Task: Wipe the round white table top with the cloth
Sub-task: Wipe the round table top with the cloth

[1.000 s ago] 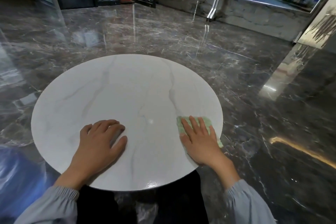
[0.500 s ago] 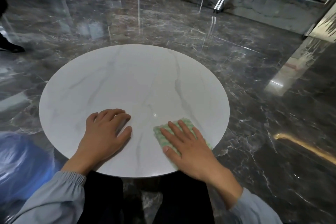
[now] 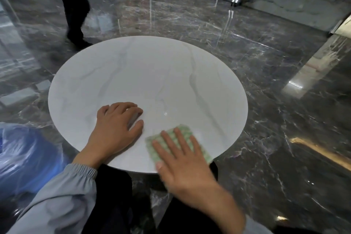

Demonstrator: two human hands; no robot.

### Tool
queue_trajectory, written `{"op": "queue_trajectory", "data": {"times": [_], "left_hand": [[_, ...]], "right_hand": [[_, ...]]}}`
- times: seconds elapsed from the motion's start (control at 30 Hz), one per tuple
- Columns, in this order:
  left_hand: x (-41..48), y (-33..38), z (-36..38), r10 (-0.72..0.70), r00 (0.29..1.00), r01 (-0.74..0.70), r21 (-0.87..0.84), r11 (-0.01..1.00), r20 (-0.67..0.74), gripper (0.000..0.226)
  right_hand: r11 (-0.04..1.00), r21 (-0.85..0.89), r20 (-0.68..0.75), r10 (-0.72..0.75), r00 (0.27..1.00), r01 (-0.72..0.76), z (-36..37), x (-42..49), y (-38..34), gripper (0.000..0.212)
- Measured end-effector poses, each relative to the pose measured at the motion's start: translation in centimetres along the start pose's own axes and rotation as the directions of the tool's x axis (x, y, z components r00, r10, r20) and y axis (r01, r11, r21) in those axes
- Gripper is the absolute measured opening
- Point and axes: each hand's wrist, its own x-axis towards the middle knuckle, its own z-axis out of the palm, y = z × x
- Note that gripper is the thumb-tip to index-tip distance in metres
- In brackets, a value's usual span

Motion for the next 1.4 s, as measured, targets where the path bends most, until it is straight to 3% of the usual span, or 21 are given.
{"op": "queue_trajectory", "data": {"times": [0.1, 0.2, 0.4, 0.5, 0.57, 0.73, 0.87, 0.93, 1.1, 1.2, 1.27, 1.4], "left_hand": [[0.1, -0.2, -0.1, -0.006, 1.0, 0.006, -0.02, 1.0, 0.005, 0.04], [0.2, -0.2, 0.0, -0.008, 1.0, 0.008, -0.028, 1.0, -0.002, 0.04], [0.0, -0.1, -0.1, 0.001, 1.0, -0.002, -0.041, 0.999, -0.024, 0.041], [0.1, 0.0, -0.2, -0.008, 1.0, 0.007, -0.038, 0.999, -0.015, 0.041], [0.2, 0.1, -0.2, -0.01, 1.0, 0.009, -0.035, 0.999, -0.008, 0.042], [-0.1, -0.1, 0.0, -0.011, 1.0, 0.011, -0.035, 0.999, -0.009, 0.039], [0.0, 0.0, -0.1, -0.016, 1.0, 0.016, -0.038, 0.999, -0.008, 0.04], [0.0, 0.1, -0.1, -0.021, 1.0, 0.02, -0.051, 0.998, -0.015, 0.041], [0.0, 0.0, -0.1, -0.022, 1.0, 0.022, -0.044, 0.999, -0.004, 0.043], [0.1, 0.0, -0.1, -0.02, 1.0, 0.02, -0.038, 0.999, 0.007, 0.044], [0.1, 0.0, -0.1, -0.021, 1.0, 0.021, -0.044, 0.999, -0.001, 0.043], [0.1, -0.2, 0.0, -0.022, 1.0, 0.021, -0.053, 0.998, -0.023, 0.043]], "right_hand": [[0.997, 0.017, -0.035, -0.071, 0.997, 0.071, 1.0, -0.6, -2.3, 0.057], [0.997, 0.057, 0.008, -0.053, 0.999, 0.052, -0.7, -0.3, 0.3, 0.056], [0.967, 0.029, 0.023, 0.251, 0.968, -0.251, -3.2, 1.3, 10.1, 0.054], [0.949, 0.011, 0.035, 0.315, 0.949, -0.315, -3.2, 2.6, 10.5, 0.055], [0.959, -0.009, 0.042, 0.282, 0.958, -0.282, -2.6, 2.9, 8.3, 0.056], [0.999, 0.016, 0.052, 0.045, 0.998, -0.046, -1.3, 2.3, 0.4, 0.058], [0.999, 0.044, 0.062, -0.006, 0.998, 0.003, -1.6, 2.2, 1.1, 0.056], [0.999, 0.028, 0.061, 0.043, 0.997, -0.045, -2.2, 2.9, 4.2, 0.056], [0.942, 0.008, 0.072, 0.333, 0.94, -0.335, -4.3, 6.2, 13.4, 0.056], [0.917, 0.024, 0.073, 0.396, 0.916, -0.398, -4.4, 7.8, 13.9, 0.059], [0.947, -0.011, 0.08, 0.321, 0.944, -0.322, -3.5, 7.6, 11.1, 0.06], [0.999, 0.001, 0.086, -0.039, 0.996, 0.039, -1.6, 2.8, 2.1, 0.059]]}}
